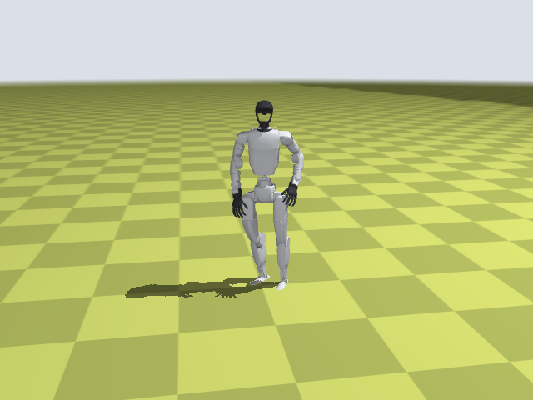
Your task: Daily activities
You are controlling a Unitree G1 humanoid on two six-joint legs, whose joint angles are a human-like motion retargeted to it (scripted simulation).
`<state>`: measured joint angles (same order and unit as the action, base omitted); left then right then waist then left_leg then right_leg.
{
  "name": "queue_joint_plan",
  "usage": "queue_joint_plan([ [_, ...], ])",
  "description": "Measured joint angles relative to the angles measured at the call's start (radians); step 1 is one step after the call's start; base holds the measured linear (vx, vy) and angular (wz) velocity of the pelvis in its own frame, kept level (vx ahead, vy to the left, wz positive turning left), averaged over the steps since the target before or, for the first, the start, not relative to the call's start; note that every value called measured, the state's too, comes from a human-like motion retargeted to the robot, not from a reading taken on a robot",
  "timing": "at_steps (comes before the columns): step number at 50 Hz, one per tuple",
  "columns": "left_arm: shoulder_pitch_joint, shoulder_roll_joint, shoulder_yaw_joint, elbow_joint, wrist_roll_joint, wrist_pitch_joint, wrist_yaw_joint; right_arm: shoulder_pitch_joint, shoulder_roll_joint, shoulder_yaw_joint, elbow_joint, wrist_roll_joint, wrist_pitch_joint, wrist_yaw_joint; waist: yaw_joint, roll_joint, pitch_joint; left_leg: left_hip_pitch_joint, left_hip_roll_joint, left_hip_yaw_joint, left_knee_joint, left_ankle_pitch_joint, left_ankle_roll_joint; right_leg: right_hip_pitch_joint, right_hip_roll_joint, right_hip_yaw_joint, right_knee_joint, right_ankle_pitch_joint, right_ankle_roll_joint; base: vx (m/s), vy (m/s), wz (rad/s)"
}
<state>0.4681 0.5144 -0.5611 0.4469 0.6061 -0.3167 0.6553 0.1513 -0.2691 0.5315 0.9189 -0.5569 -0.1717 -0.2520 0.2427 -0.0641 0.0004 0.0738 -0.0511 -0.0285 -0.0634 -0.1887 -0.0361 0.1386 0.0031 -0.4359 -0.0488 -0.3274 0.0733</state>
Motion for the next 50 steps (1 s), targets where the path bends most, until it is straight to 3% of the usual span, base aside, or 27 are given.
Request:
queue_joint_plan([
  [31,-0.092,0.141,-0.057,-0.085,0.047,-0.029,-0.078,-0.212,0.025,0.129,0.039,0.097,-0.013,0.126,0.15,-0.043,0.012,-0.048,-0.018,-0.072,-0.011,0.012,-0.006,-0.021,-0.012,-0.108,0.011,-0.001,0.002,0.01,0.01,0.18],
  [50,-0.045,0.135,-0.081,-0.153,0.065,-0.057,-0.074,-0.25,0.002,0.134,-0.03,0.116,-0.043,0.138,0.092,-0.027,-0.001,-0.03,-0.013,-0.004,-0.012,0.001,0.011,-0.045,-0.022,-0.03,0.048,-0.018,-0.002,-0.01,0.0,-0.2],
])
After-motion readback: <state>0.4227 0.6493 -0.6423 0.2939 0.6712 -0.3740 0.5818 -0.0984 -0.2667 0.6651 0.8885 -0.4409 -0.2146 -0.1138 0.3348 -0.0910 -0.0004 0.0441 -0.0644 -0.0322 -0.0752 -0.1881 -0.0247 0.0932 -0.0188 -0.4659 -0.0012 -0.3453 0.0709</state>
